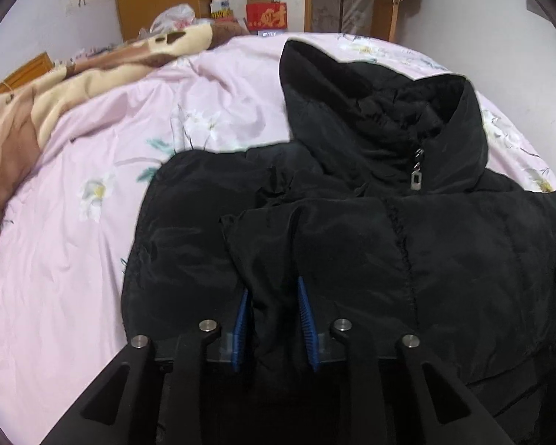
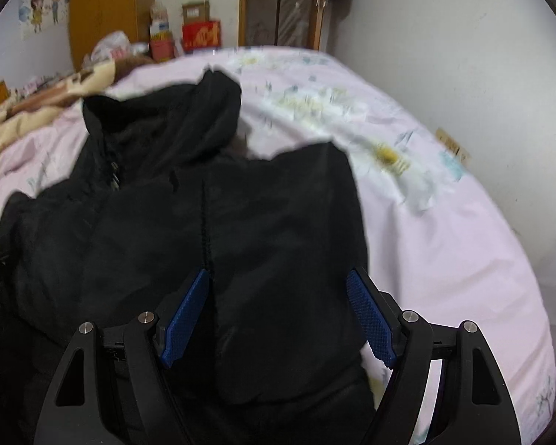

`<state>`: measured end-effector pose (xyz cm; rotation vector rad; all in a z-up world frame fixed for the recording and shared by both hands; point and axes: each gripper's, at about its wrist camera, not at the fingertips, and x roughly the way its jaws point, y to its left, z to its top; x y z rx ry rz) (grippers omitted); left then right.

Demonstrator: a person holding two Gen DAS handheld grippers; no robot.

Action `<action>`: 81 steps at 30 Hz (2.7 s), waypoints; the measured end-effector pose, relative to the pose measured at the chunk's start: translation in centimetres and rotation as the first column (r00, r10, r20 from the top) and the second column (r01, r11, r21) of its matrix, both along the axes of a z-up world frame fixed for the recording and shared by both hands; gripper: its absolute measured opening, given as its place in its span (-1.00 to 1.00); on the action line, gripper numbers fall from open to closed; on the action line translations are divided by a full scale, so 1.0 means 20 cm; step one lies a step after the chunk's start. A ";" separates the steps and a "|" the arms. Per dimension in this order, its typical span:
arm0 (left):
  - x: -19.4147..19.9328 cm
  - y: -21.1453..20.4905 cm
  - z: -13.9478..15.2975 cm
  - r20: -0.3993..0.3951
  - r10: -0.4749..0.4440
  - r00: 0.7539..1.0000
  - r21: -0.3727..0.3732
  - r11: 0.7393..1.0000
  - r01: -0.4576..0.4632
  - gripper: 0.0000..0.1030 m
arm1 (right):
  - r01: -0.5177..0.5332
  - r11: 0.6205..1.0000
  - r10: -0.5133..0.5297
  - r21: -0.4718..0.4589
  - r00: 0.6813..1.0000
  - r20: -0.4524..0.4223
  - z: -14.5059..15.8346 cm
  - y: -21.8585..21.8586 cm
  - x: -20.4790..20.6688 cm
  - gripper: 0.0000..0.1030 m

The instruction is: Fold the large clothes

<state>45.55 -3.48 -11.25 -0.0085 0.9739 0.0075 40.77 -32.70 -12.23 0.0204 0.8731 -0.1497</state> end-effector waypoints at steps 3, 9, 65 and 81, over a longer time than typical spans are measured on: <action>0.02 0.00 -0.04 -0.004 -0.007 1.000 0.005 1.000 0.007 -0.39 | -0.005 1.000 0.005 0.009 1.000 -0.014 -0.05 -0.01 0.02 0.51; 0.03 -0.02 -0.11 -0.017 -0.018 1.000 0.010 1.000 0.018 -0.37 | 0.020 0.997 -0.016 0.081 0.998 -0.058 -0.17 -0.07 0.06 0.68; 1.49 0.11 0.08 -0.099 0.038 0.994 -0.248 0.967 -0.061 -0.12 | 0.043 0.920 0.019 0.389 0.988 -0.156 0.03 -0.16 1.41 -0.26; 1.04 0.16 0.35 -0.020 -0.028 0.999 -0.253 0.967 0.022 -0.92 | -0.148 0.948 0.158 0.282 0.987 -0.015 0.34 0.00 0.97 -0.86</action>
